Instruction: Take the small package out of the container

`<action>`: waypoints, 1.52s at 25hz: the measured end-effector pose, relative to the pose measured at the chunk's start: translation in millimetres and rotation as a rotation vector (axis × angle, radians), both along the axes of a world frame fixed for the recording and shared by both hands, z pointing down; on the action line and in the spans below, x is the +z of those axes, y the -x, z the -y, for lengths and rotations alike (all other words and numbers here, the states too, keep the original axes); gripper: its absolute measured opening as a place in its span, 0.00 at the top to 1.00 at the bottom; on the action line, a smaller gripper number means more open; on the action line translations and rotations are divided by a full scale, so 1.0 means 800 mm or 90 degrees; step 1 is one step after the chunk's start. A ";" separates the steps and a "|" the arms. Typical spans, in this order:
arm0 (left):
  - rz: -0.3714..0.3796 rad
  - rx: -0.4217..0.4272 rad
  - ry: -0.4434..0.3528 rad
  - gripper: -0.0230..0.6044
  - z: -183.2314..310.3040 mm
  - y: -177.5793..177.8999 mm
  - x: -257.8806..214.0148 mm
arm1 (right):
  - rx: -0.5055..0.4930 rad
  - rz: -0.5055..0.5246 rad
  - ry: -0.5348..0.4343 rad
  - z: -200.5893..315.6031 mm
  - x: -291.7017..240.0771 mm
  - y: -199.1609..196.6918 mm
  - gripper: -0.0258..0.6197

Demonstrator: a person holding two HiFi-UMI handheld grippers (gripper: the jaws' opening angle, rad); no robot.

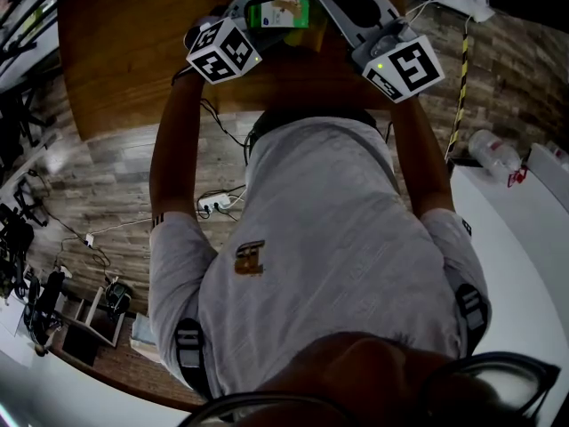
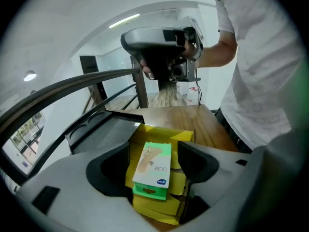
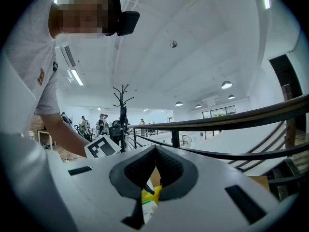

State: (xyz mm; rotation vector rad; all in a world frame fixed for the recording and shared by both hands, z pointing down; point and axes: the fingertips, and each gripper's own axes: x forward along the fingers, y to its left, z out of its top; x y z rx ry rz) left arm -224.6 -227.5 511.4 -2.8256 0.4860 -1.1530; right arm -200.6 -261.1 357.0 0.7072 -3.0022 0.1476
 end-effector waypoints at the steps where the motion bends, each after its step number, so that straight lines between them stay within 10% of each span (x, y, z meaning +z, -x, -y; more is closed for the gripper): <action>1: 0.010 0.006 0.006 0.46 0.001 -0.002 0.006 | -0.001 0.001 0.000 0.002 0.001 -0.002 0.91; 38: 0.272 0.098 0.168 0.37 0.045 -0.054 0.126 | 0.040 0.039 0.041 0.067 0.039 -0.110 0.91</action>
